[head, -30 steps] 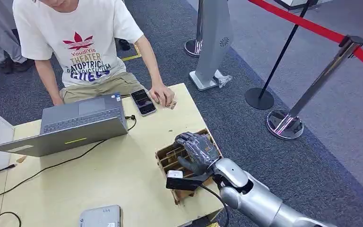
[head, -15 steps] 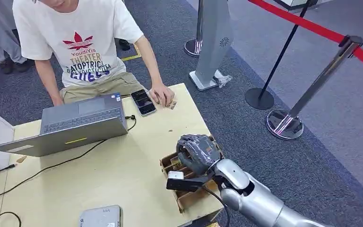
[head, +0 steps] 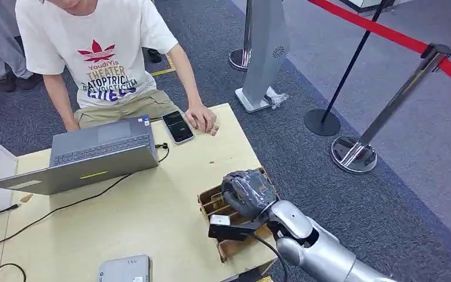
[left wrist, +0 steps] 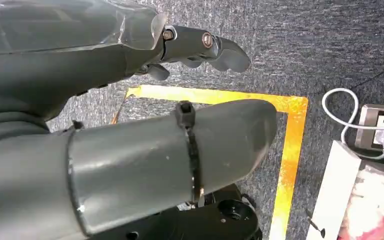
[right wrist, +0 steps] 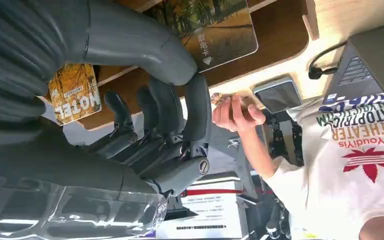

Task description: Pass the card to the sensor for recognition and then transmit it.

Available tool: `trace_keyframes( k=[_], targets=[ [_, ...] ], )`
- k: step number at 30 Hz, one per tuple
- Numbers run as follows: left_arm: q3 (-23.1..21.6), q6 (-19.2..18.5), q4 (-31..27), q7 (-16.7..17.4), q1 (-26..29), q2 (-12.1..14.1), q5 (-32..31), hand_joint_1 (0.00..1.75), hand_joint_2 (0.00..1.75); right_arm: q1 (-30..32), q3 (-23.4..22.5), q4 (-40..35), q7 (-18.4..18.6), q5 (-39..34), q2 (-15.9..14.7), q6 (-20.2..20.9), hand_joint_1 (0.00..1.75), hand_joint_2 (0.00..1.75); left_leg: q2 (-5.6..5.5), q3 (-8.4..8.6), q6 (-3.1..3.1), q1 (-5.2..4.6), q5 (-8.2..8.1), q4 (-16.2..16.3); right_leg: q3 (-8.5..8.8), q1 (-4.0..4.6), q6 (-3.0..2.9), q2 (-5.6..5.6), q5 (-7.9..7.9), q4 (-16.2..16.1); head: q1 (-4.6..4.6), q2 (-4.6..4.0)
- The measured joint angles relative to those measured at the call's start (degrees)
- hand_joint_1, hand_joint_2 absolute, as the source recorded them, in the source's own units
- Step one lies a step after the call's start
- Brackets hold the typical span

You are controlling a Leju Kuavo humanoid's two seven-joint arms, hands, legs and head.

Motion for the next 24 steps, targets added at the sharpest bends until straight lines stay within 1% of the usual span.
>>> trace_keyframes(
  k=[11, 13, 17, 19, 21, 22, 23, 24],
  targets=[
    [0.0, -0.1, 0.0, 0.0, 0.0, 0.0, -0.2, 0.00, 0.00, -0.6, 0.0, -1.4, -0.7, 0.1, 0.0, 0.0, 1.36, 1.75, 0.00, -0.03, 0.00, 0.00, 0.00, 0.0, 0.00, 0.00, 0.00, -0.01, 0.00, 0.0, 0.00, 0.00],
    [0.0, -0.1, 0.0, 0.0, 0.0, 0.0, -0.3, 0.00, 0.00, -1.1, 0.0, -1.8, -0.9, -0.1, 0.0, 0.0, 1.34, 1.75, 0.00, -0.03, 0.00, 0.00, 0.00, 0.0, 0.00, 0.00, 0.00, 0.00, 0.00, 0.0, 0.00, 0.00],
    [0.0, -0.2, 0.0, 0.0, 0.0, 0.0, -0.5, 0.00, 0.00, -2.5, 0.0, -2.0, -1.5, -0.3, 0.4, -0.2, 1.36, 1.75, 0.00, -0.03, 0.00, 0.00, 0.00, 0.0, 0.00, 0.00, 0.00, 0.00, 0.00, 0.0, 0.00, 0.00],
    [0.0, -0.2, 0.0, 0.0, -0.1, 0.0, -0.6, 0.00, 0.00, -3.3, 0.0, -2.1, -2.0, -0.6, 0.6, -0.4, 1.31, 1.75, 0.00, -0.03, 0.00, 0.00, 0.00, 0.0, 0.00, 0.00, 0.00, 0.00, 0.00, 0.0, 0.00, 0.00],
    [0.0, -0.2, 0.0, 0.0, -0.1, 0.0, -0.7, 0.00, 0.00, -4.2, 0.0, -2.1, -2.4, -0.7, 0.7, -0.6, 1.33, 1.75, 0.00, -0.02, 0.00, 0.00, 0.00, 0.0, 0.00, 0.00, 0.00, 0.00, 0.00, 0.0, 0.00, 0.00],
    [0.0, -0.2, 0.0, 0.0, -0.1, 0.0, -0.8, 0.00, 0.00, -4.6, 0.0, -2.0, -2.7, -0.9, 0.8, -0.7, 1.19, 1.75, 0.00, -0.03, 0.00, 0.00, 0.00, 0.0, 0.00, 0.00, 0.00, 0.00, 0.00, 0.0, 0.00, 0.00],
    [0.0, -0.2, 0.0, 0.0, -0.1, -0.1, -0.8, 0.00, 0.00, -5.0, 0.1, -2.0, -2.8, -1.2, 0.8, -0.7, 0.94, 1.75, 0.00, -0.03, 0.00, 0.00, 0.00, 0.0, 0.00, 0.00, 0.00, 0.00, 0.00, 0.0, 0.00, 0.00],
    [0.0, -0.2, 0.0, 0.0, -0.1, -0.1, -0.9, 0.00, 0.00, -5.5, 0.1, -2.0, -3.1, -1.4, 0.9, -0.7, 0.51, 1.75, 0.00, -0.03, 0.00, 0.00, 0.00, 0.0, 0.00, 0.00, 0.00, 0.00, 0.00, 0.0, 0.00, 0.00]
  ],
)
